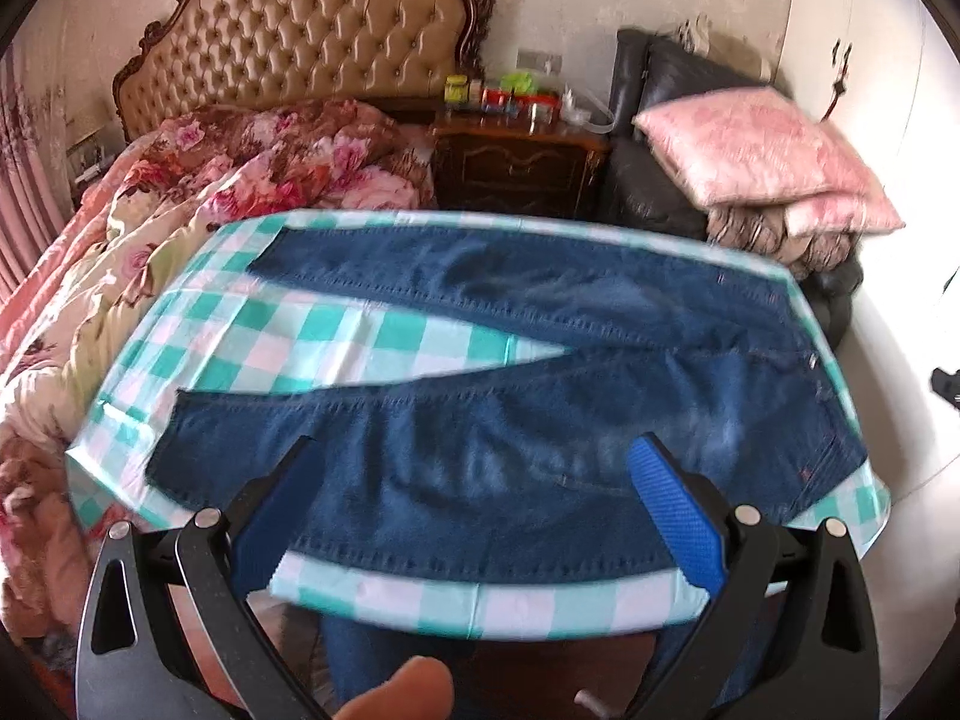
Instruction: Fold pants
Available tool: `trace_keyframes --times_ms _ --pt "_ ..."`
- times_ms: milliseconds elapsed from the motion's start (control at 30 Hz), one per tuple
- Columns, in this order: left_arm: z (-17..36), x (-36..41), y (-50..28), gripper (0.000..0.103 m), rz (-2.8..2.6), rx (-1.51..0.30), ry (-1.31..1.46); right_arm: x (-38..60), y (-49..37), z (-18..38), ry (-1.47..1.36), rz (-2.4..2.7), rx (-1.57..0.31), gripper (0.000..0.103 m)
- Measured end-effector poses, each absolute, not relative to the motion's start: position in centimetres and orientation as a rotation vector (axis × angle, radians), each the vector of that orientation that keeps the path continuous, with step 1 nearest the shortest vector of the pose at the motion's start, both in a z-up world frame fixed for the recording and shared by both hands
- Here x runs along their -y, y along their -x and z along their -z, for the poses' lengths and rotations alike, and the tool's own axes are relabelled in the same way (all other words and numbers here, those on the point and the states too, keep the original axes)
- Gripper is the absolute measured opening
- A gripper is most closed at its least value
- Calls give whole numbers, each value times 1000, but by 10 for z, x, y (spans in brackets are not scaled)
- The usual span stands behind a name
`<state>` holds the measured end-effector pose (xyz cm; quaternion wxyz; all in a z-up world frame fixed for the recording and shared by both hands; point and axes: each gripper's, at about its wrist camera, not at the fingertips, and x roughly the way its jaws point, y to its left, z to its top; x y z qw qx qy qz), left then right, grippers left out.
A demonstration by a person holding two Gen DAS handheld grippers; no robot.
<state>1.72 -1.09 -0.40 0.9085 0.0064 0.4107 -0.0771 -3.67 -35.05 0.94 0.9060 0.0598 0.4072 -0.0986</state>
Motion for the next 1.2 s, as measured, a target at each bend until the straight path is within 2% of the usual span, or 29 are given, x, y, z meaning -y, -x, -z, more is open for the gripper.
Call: trace_keyframes --times_ms 133,400,467,633,700,800,833,867,900,1000,1200 --pt "20 13 -34 102 216 -846 -3 397 -14 16 -161 245 -833 88" --pt "72 -14 -63 101 210 -1005 99 557 -212 132 -177 376 -1005 88" --pt "84 -28 -66 101 175 -1024 123 582 -244 148 -222 374 -1023 82" --pt "107 -63 -76 101 106 -1077 198 610 -306 178 -291 340 -1071 81" --pt "109 -72 -79 101 95 -1078 214 610 -322 189 -263 329 -1101 75" --pt "106 -72 -88 101 102 -1066 210 608 -336 199 -235 328 -1138 47" --pt "106 -70 -93 100 123 -1060 217 605 -340 198 -201 334 -1141 30" --pt "106 -69 -98 94 142 -1060 226 604 -340 196 -206 315 -1143 12" --pt "106 -67 -105 86 162 -1063 235 604 -337 188 -229 307 -1132 12" --pt "106 -62 -137 70 205 -1050 249 588 -317 155 -190 289 -1030 11" --pt "110 -77 -221 65 262 -1056 476 525 -209 71 -179 91 -801 11"
